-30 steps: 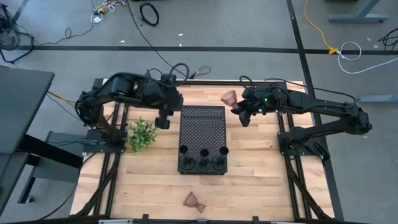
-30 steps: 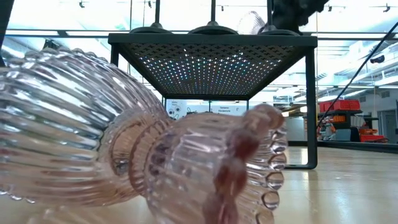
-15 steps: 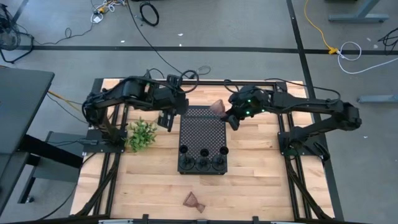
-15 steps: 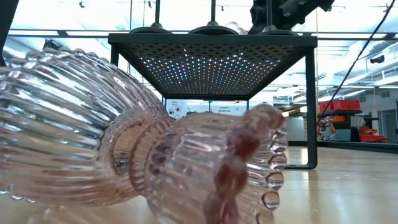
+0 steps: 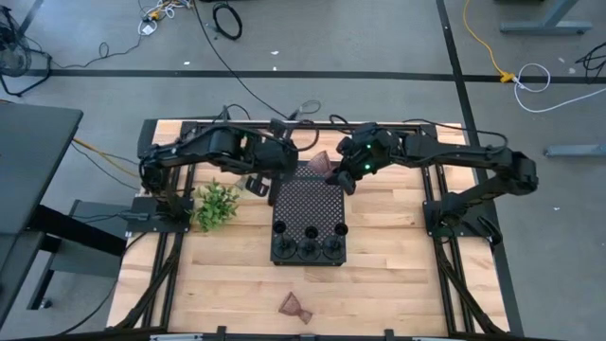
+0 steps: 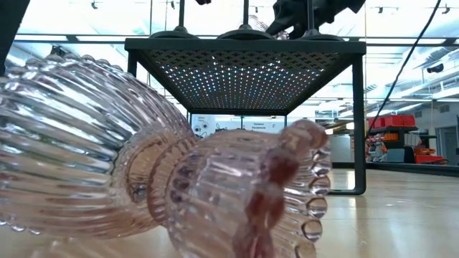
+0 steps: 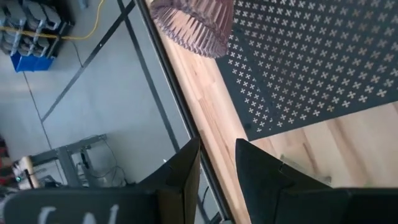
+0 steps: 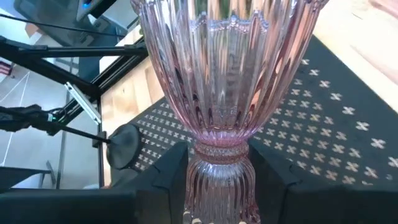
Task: Pick & Place candle stick holders
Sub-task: Put the top pink glass candle holder on the shelf
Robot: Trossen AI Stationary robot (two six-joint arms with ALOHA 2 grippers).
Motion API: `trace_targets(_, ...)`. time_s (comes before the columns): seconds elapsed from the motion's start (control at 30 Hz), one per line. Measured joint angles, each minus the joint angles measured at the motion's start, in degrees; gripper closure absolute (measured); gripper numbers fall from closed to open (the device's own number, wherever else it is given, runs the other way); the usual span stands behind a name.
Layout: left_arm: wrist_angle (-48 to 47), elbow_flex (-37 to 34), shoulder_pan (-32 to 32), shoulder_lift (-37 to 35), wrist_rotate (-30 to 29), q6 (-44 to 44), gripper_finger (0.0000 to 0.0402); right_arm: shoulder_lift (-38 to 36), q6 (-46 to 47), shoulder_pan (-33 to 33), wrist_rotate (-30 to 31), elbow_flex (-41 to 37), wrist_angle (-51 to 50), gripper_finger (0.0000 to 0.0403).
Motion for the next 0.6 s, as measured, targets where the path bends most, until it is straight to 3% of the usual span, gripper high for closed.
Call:
trace_targets(0.33, 1.62, 0.02, 0.07, 2.90, -0.60, 4.52, 0.0294, 2.08, 0.51, 0.60, -0.52, 0.23, 0.34, 0.0273)
trace_targets(0.6, 5.12, 0.02, 2.17, 3.75, 3.90, 3.92, 0.0294, 1.76, -1.61, 1.75, -2.25, 0.23, 1.76, 0.0272)
